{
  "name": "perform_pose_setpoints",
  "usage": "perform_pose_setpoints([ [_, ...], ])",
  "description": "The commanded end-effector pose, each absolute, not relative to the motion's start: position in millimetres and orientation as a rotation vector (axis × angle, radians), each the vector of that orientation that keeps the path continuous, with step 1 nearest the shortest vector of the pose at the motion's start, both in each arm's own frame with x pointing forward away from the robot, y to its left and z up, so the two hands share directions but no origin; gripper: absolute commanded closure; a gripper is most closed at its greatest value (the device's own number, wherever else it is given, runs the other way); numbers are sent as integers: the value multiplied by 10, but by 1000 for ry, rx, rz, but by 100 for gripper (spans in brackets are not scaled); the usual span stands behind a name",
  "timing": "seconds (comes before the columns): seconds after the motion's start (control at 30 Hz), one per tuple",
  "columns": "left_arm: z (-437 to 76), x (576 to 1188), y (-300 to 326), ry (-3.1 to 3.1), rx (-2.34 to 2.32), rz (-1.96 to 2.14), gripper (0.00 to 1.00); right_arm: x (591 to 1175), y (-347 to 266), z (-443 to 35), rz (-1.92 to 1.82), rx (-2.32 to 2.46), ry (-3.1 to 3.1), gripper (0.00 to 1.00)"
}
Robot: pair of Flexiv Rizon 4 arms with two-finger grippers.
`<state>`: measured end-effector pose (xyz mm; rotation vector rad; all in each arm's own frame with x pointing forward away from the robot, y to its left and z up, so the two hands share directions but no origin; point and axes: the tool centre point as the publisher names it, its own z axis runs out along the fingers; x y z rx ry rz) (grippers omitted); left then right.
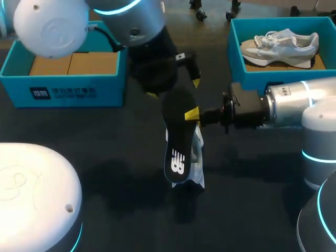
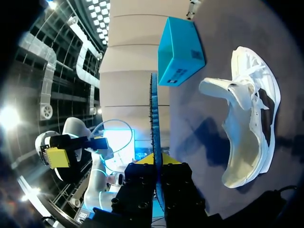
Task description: Take the shoe out of the shoebox, open the shoe tongue, remove and reinsert the insole, then place the shoe into the shoebox
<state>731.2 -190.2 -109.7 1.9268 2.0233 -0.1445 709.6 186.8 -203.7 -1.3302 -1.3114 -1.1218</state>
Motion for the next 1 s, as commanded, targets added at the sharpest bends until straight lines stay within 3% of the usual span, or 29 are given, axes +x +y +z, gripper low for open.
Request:
perform_pose_setpoints([
  [0.03, -1084, 7323, -1930, 2047, 1944, -108, 0, 7089, 1884, -2008, -1112, -1343, -1320, 100],
  [1.0, -1282, 7344, -1948, 2102, 2088, -23, 0, 7106, 1921, -1985, -1067, -1328, -1353, 100],
])
